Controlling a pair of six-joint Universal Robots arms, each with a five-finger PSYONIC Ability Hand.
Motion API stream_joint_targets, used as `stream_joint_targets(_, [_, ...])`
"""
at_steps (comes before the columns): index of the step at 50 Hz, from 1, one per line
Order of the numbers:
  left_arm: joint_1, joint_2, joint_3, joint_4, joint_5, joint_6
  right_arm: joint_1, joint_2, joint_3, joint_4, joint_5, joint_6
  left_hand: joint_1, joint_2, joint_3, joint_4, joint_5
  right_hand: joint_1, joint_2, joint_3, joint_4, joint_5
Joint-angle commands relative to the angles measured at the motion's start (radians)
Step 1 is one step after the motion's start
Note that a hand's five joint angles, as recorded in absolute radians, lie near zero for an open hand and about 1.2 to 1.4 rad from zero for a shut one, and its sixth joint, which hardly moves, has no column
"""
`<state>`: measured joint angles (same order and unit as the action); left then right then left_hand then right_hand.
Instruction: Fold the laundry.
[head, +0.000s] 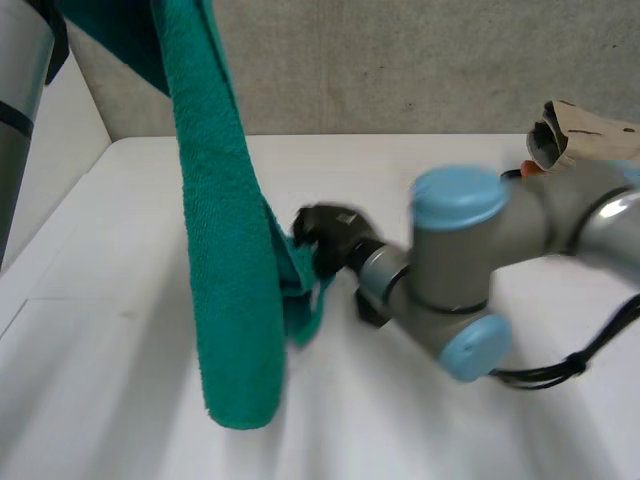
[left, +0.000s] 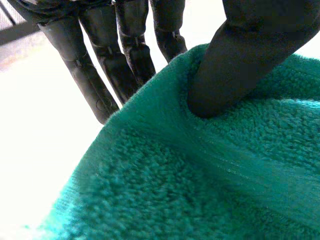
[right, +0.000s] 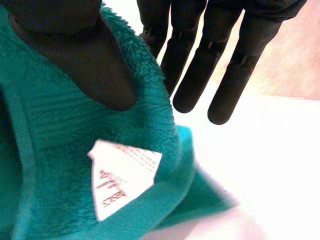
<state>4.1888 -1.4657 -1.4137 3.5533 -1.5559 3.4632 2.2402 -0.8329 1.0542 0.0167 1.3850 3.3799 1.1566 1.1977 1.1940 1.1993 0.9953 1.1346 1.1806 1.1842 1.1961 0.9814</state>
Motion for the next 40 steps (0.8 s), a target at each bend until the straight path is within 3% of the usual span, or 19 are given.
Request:
stream_joint_targets(1, [0.12,0.01,-0.106,-0.004,-0.001,-0.004,-0.189,-0.241,0.099,0.042,-0.003,-0.361,0.24,0.199,0.202,0.197,0.226,0.262,0.216,0.212,0.2,0.24])
stream_joint_targets(6, [0.189,0.01,-0.206,-0.025,0.004,-0.004,-0.208,-0.287,0.08,0.081,0.005,-0.568,0.24,0.199,0.202,0.197,0.226,0.262,0.216,0.212,0.2,0.24])
stream_joint_targets(12, [0.206,-0.05,-0.358,-0.024,0.025,-0.016,-0.215,-0.27,0.058,0.088,-0.009,-0.596,0.24,0.199,0.202,0.197,0.226,0.262,0.216,0.212,0.2,0.24])
stream_joint_targets(22, [0.182,-0.298,-0.416,-0.028,0.025,-0.068,-0.223,0.018,-0.009,0.088,0.029,-0.744,0.24,0.199,0.202,0.197,0.226,0.262,0.216,0.212,0.2,0.24])
stream_joint_targets(24, [0.18,-0.312,-0.41,-0.025,0.025,-0.068,-0.221,0.032,-0.013,0.083,0.051,-0.786,0.24,0.199,0.202,0.197,0.226,-0.105,-0.151,-0.155,-0.166,-0.126])
stream_joint_targets(25, [0.183,-0.314,-0.409,-0.025,0.025,-0.07,-0.224,0.037,-0.011,0.083,0.071,-0.828,0.24,0.199,0.202,0.197,0.226,-0.491,-0.537,-0.54,-0.552,-0.512])
stream_joint_targets(27, [0.192,-0.311,-0.404,-0.024,0.025,-0.07,-0.226,0.011,0.0,0.08,0.109,-0.849,0.24,0.199,0.202,0.197,0.226,-0.737,-0.783,-0.787,-0.798,-0.758])
stream_joint_targets(29, [0.195,-0.305,-0.404,-0.022,0.025,-0.07,-0.225,-0.005,0.01,0.075,0.12,-0.849,0.24,0.199,0.202,0.197,0.226,-0.788,-0.834,-0.838,-0.85,-0.809])
stream_joint_targets(35, [0.195,-0.259,-0.407,-0.021,0.027,-0.068,-0.225,-0.172,0.167,0.051,0.14,-0.844,0.24,0.199,0.202,0.197,0.226,-0.739,-0.784,-0.788,-0.8,-0.76])
stream_joint_targets(40, [0.194,-0.234,-0.419,-0.021,0.028,-0.07,-0.226,-0.268,0.306,0.071,0.143,-0.846,0.24,0.199,0.202,0.197,0.226,-0.56,-0.606,-0.609,-0.621,-0.581])
